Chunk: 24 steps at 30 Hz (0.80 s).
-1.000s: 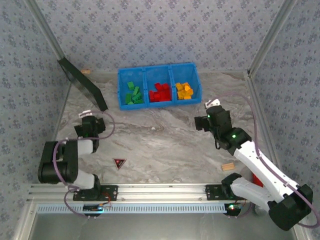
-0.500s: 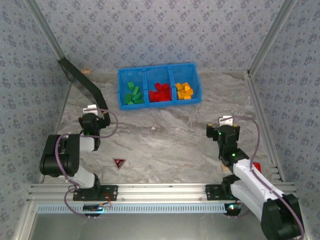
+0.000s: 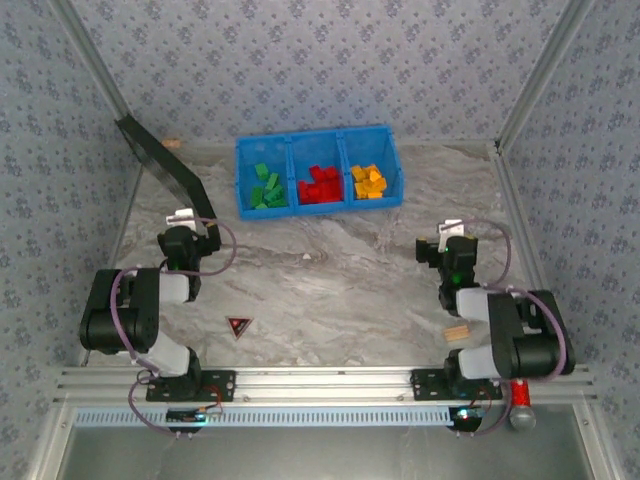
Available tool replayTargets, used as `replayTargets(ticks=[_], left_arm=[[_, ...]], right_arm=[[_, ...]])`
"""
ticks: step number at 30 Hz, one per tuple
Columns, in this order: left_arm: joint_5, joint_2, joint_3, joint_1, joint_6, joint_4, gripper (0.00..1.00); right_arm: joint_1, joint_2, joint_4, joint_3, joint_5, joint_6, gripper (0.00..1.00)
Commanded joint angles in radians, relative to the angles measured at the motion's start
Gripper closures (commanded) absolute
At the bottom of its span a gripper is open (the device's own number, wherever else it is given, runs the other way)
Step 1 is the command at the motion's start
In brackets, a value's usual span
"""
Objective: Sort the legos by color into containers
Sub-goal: Reset both arms
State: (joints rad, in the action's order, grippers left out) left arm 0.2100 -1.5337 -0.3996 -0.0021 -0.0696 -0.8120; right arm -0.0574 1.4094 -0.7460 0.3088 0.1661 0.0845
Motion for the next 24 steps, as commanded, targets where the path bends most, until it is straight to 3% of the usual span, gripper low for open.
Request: replayTargets(ticks=[1,3,4,5,7,24], left_arm=[[-0.012,0.001,0.004,-0.003,0.009,-0.031,0.00],[-0.010,0.001,0.002,-0.003,0.009,-0.030,0.00],[-0.011,0.001,0.002,-0.003,0.009,-0.030,0.00],[-0.012,0.001,0.002,-0.004,0.009,-0.031,0.00],[-0.011,0.001,0.002,-0.004,0.010,-0.030,0.00],[-0.012,0.001,0.002,-0.004,0.009,-0.030,0.00]], right_arm=[[0.035,0.047,-0.068,0.046,-0.083,-0.005,0.00],[0.047,0.121,-0.151,0.042,-0.131,-0.003,0.00],[0.054,0.127,-0.151,0.055,-0.121,-0.020,0.00],[0.076,0.105,-0.036,0.092,-0.143,-0.039,0.00],[0.105,0.113,-0.072,0.081,-0.194,-0.055,0.00],[0.091,0.112,-0.050,0.088,-0.167,-0.046,0.00]])
